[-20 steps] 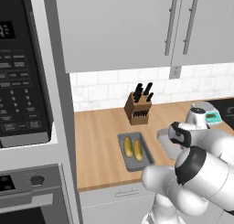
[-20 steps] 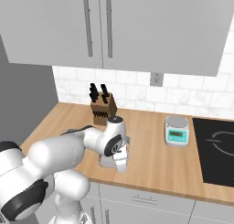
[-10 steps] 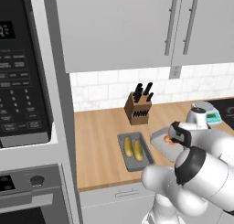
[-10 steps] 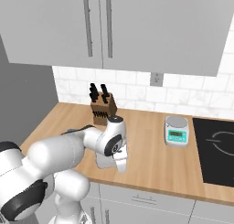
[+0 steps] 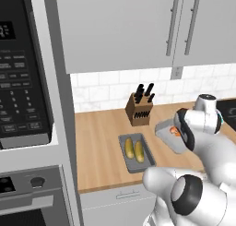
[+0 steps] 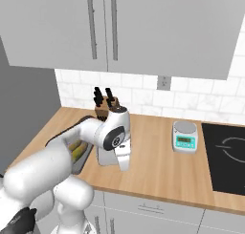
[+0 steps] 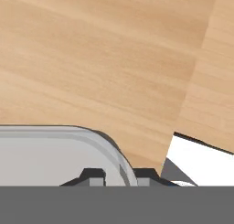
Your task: Take the meat container that has the shrimp and place it on the second highest rack of the freezer. Then take the vegetable container that has the cucumbers and place it on the highest rack of the freezer.
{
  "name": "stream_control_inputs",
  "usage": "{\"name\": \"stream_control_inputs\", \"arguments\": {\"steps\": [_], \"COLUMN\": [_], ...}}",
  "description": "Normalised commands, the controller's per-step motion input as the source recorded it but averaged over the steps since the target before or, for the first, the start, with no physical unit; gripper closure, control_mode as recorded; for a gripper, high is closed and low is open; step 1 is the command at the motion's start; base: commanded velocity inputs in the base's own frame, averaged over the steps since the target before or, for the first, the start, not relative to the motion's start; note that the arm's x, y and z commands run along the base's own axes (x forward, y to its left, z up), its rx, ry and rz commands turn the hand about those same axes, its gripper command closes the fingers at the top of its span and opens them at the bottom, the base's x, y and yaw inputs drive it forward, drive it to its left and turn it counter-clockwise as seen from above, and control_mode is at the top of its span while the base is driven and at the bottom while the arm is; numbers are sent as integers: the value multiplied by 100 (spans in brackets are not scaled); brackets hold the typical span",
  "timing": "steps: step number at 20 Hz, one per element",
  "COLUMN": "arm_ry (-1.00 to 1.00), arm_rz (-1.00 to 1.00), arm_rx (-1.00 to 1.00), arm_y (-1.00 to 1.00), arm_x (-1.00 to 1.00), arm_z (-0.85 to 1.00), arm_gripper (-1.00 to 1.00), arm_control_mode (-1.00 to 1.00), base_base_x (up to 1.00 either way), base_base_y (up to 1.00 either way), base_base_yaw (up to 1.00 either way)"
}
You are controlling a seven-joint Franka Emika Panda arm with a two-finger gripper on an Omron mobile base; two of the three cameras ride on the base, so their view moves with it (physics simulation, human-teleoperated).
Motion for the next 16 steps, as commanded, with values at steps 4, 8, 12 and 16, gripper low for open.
{"name": "stream_control_inputs", "arguments": {"steps": [4, 8, 12, 16], "arm_ry": [2, 1, 0, 1], "arm_rz": [-16, -19, -13, -5], "arm_rx": [0, 0, 2, 5], "arm_y": [16, 52, 54, 32], "arm_x": [-13, -7, -19, -16], "arm_z": [85, 52, 55, 17], "arm_gripper": [100, 100, 100, 100], "arm_control_mode": [-100, -100, -100, -100], "base_base_x": [0, 0, 0, 0], "base_base_y": [0, 0, 0, 0], "base_base_yaw": [0, 0, 0, 0]}}
